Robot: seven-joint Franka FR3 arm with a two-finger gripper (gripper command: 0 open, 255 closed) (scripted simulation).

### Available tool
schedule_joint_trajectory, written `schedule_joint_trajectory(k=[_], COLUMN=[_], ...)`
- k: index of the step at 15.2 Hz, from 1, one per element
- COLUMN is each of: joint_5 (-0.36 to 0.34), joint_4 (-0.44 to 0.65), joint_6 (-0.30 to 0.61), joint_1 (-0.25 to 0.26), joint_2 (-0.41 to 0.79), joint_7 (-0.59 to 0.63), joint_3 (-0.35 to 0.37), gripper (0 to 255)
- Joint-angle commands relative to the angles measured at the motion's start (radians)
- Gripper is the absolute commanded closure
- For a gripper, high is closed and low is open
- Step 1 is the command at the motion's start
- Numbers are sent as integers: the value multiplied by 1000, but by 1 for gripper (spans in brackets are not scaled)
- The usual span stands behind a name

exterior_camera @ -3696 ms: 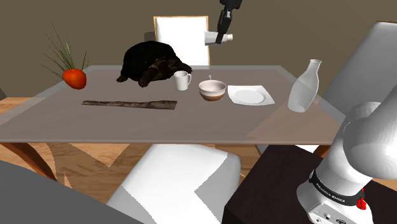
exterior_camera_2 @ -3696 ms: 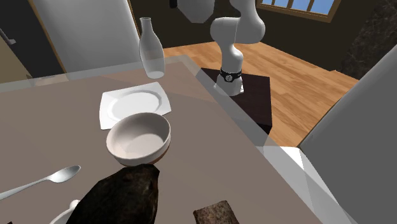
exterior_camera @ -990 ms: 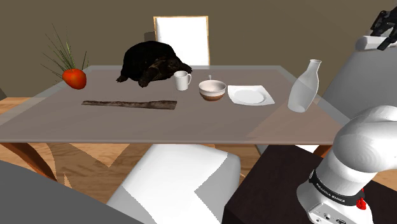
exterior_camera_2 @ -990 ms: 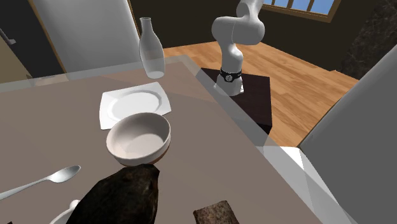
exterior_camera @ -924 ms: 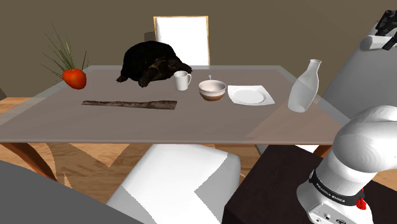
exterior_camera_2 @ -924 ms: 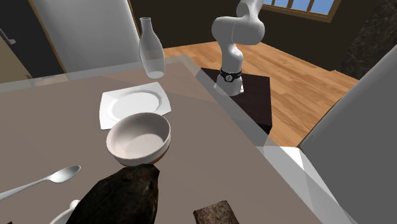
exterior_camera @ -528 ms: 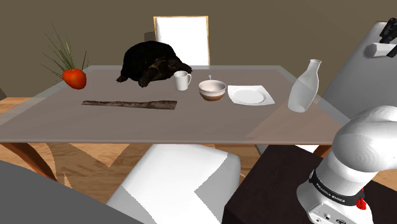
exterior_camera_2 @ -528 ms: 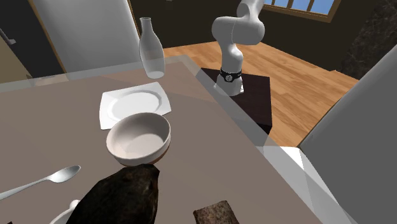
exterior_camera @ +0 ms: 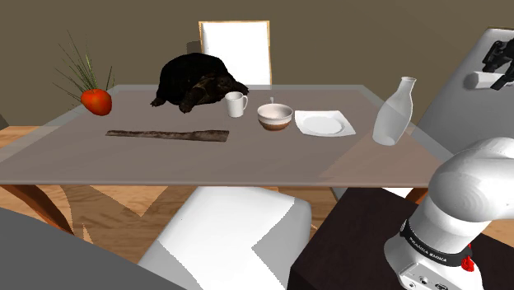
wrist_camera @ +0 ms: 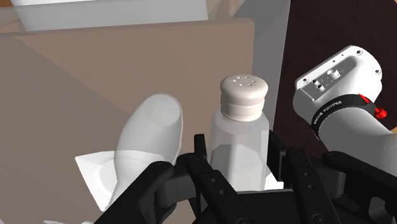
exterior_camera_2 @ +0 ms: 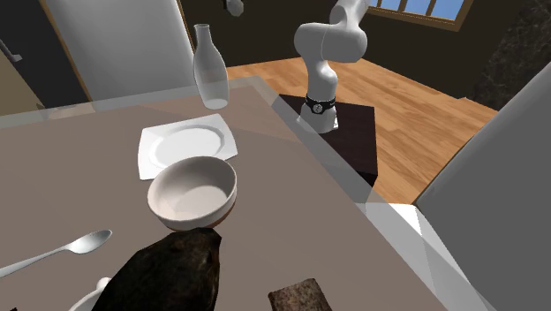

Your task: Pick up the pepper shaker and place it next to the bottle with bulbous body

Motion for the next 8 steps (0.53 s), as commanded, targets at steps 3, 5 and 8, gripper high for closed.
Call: schedule_joint_trajectory(k=[3,5,8], joint_5=[-24,-36,-56], joint_4=[-60,-88,-128], joint_6=[37,55,82], joint_1=[-16,-24,-34], joint_2=[-26,-36,-51], joint_7=[-2,-3,-5], joint_3=[-21,-33,-53], gripper=[255,255,255])
